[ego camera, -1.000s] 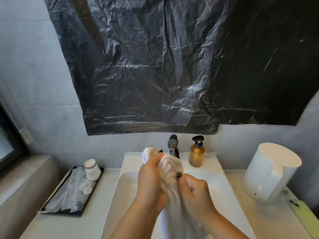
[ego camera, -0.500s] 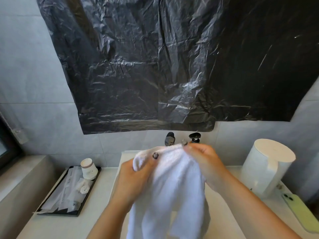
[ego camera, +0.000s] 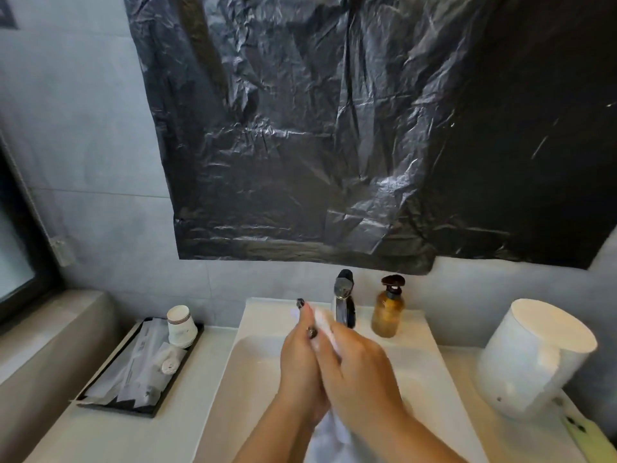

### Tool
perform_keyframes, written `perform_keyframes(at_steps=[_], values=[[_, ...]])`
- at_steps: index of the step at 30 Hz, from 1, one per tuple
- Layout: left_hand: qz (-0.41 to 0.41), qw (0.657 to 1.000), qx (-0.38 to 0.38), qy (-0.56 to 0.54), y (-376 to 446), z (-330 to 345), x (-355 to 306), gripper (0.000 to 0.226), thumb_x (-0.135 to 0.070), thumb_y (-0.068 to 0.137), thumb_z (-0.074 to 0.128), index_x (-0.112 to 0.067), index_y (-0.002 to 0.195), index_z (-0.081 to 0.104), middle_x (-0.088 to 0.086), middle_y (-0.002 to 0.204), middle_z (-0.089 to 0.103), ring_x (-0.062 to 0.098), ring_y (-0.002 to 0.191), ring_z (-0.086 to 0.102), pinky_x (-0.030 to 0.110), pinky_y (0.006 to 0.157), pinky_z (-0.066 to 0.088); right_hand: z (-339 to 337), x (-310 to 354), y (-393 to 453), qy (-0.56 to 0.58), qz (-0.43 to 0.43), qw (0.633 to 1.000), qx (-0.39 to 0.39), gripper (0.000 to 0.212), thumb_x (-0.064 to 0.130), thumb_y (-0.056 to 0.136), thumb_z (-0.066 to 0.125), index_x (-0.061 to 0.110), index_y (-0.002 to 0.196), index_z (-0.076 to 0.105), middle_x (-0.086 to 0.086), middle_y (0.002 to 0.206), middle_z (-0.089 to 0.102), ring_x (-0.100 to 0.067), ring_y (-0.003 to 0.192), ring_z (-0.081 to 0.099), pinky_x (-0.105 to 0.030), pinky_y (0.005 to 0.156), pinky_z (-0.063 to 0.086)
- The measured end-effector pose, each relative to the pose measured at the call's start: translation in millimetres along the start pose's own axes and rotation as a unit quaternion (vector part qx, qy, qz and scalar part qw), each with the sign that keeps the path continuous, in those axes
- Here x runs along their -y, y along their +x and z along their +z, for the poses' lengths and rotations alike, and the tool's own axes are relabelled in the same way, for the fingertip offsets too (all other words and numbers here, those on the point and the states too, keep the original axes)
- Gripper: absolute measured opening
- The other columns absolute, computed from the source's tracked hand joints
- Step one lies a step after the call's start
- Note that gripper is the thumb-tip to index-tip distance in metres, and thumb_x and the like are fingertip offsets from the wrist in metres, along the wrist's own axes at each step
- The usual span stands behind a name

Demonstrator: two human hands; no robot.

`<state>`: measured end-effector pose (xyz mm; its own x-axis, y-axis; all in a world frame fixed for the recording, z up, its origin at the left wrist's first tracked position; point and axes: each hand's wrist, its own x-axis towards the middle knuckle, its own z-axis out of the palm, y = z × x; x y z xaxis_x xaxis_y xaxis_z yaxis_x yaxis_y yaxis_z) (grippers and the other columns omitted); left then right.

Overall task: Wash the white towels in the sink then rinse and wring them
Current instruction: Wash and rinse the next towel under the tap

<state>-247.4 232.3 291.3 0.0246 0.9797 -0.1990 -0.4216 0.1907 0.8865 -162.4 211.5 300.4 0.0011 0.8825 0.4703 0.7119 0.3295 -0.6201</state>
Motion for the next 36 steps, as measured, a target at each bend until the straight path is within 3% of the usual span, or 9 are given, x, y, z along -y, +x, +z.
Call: perform_keyframes(at_steps=[2,6,12,18,21,24,30,33,36], values=[[-0.025,1.0,-0.006,-0.007,4,8,8,0.06,-0.049,0.101,0.042,-0.012,0.06,0.068,0.006,0.063,0.064,0.018,0.063,0.065,0.034,0.07,0.049,18,-13,-7,-0.001,0.024,0.999,-0.047,0.059,0.06,0.09,0.022,0.029,0.092,0.072,0.005,0.081,0.071,-0.016,0.074,0.064,-0.023,0.063,0.046],[-0.069,0.998,-0.012,-0.006,0,13,23,0.057,-0.054,0.098,0.047,-0.006,0.097,0.077,0.022,0.099,0.074,0.033,0.101,0.071,0.051,0.101,0.05,9,-37,33,0.059,0.209,0.976,-0.031,0.049,0.032,0.101,0.039,0.021,0.053,0.041,0.002,0.055,0.046,-0.017,0.058,0.047,-0.03,0.054,0.034],[-0.054,0.994,-0.079,0.05,14,-7,27,0.052,-0.034,0.104,0.047,-0.011,0.058,0.053,0.001,0.046,0.052,0.006,0.042,0.052,0.019,0.051,0.043,33,-5,-25,-0.02,0.073,0.997,-0.016,0.045,0.054,0.091,0.024,0.023,0.069,0.049,-0.004,0.07,0.065,-0.021,0.064,0.056,-0.033,0.059,0.04],[-0.142,0.989,-0.036,-0.032,-4,3,47,0.053,-0.048,0.095,0.053,0.0,0.102,0.075,0.026,0.104,0.071,0.036,0.105,0.069,0.052,0.105,0.046,24,-51,28,-0.017,0.271,0.962,0.031,0.045,0.031,0.099,0.037,0.018,0.057,0.046,-0.003,0.063,0.052,-0.026,0.069,0.053,-0.033,0.058,0.037],[-0.125,0.988,-0.07,-0.053,11,-8,46,0.042,-0.04,0.096,0.054,-0.004,0.08,0.069,0.011,0.071,0.071,0.019,0.073,0.072,0.026,0.077,0.057,34,-29,-1,-0.04,0.171,0.984,0.027,0.04,0.039,0.097,0.035,0.017,0.066,0.047,-0.007,0.068,0.06,-0.028,0.068,0.057,-0.034,0.059,0.039],[-0.127,0.987,-0.08,-0.054,11,-14,40,0.04,-0.018,0.104,0.044,-0.013,0.064,0.046,-0.002,0.047,0.044,0.008,0.043,0.047,0.015,0.046,0.041,42,-9,-31,-0.048,0.075,0.996,0.027,0.041,0.045,0.093,0.035,0.019,0.073,0.059,-0.007,0.068,0.066,-0.024,0.06,0.057,-0.029,0.054,0.041],[-0.175,0.977,-0.051,-0.107,-3,5,36,0.051,-0.039,0.102,0.046,0.006,0.112,0.068,0.028,0.107,0.069,0.039,0.113,0.064,0.05,0.109,0.043,28,-47,31,0.038,0.251,0.967,-0.019,0.049,0.029,0.099,0.043,0.018,0.051,0.036,0.0,0.051,0.039,-0.023,0.057,0.041,-0.033,0.05,0.028],[-0.149,0.983,-0.061,-0.091,9,-3,34,0.044,-0.028,0.102,0.048,0.005,0.085,0.072,0.018,0.075,0.069,0.022,0.072,0.07,0.026,0.079,0.056,32,-26,-4,-0.018,0.141,0.99,0.009,0.043,0.045,0.093,0.034,0.017,0.06,0.04,-0.004,0.056,0.053,-0.027,0.058,0.05,-0.034,0.054,0.036],[-0.15,0.985,-0.048,-0.063,7,-6,33,0.046,-0.013,0.101,0.041,-0.013,0.056,0.05,0.0,0.045,0.045,0.01,0.041,0.045,0.016,0.043,0.037,35,-21,-35,-0.037,0.028,0.999,0.009,0.038,0.047,0.092,0.034,0.028,0.059,0.033,-0.001,0.048,0.052,-0.019,0.043,0.043,-0.026,0.046,0.031]])
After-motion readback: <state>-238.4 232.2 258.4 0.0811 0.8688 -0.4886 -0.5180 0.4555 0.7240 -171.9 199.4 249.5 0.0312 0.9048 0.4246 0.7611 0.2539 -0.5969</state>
